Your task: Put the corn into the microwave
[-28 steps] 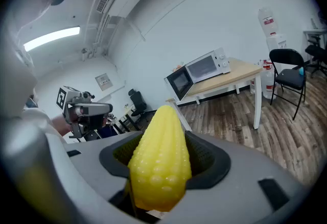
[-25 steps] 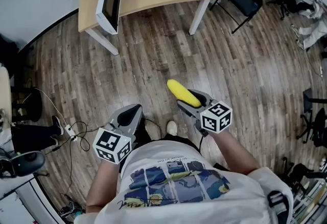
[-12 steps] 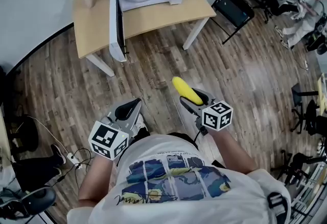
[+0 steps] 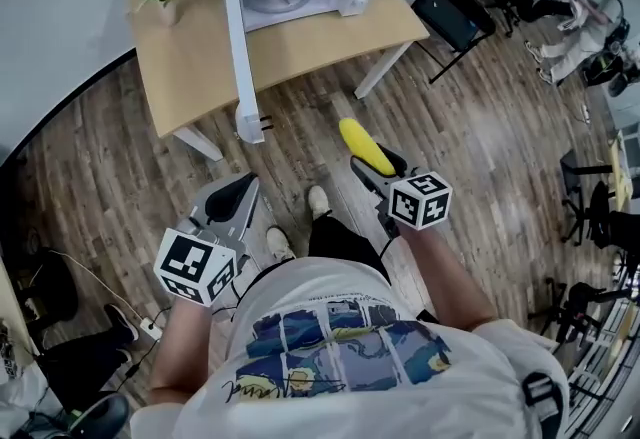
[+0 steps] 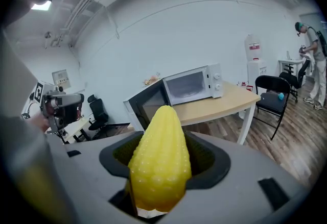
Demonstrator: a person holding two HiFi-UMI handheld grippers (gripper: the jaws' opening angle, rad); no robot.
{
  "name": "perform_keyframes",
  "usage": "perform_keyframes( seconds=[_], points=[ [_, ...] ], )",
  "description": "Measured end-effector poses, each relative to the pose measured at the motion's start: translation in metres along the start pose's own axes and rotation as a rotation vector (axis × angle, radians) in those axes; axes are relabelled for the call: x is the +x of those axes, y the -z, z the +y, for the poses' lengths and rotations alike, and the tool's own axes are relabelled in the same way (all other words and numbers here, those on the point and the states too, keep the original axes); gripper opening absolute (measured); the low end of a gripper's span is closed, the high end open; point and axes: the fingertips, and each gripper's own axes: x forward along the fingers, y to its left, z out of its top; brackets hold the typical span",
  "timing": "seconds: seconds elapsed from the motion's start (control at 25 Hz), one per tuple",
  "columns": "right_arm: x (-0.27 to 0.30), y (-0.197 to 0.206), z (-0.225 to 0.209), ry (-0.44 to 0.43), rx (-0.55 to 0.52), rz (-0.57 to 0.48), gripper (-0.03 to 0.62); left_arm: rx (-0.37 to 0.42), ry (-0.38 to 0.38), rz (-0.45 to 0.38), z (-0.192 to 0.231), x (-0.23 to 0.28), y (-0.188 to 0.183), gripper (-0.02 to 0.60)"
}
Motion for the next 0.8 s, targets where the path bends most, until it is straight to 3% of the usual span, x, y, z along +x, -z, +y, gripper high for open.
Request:
perform_keyframes(
  seconds=[0.2, 0.8],
  points=[
    [0.052, -0.035, -0.023, 0.013, -0.022, -0.012, 0.256, -0.005, -0.032, -0.014, 0.032, 0.014, -0.015, 0.009],
    [0.254, -0.156, -0.103, -0.057, -0.131, 0.017, 0.256, -0.038, -0.247, -0.002, 0.137, 0.086, -0.086, 0.009]
  ],
)
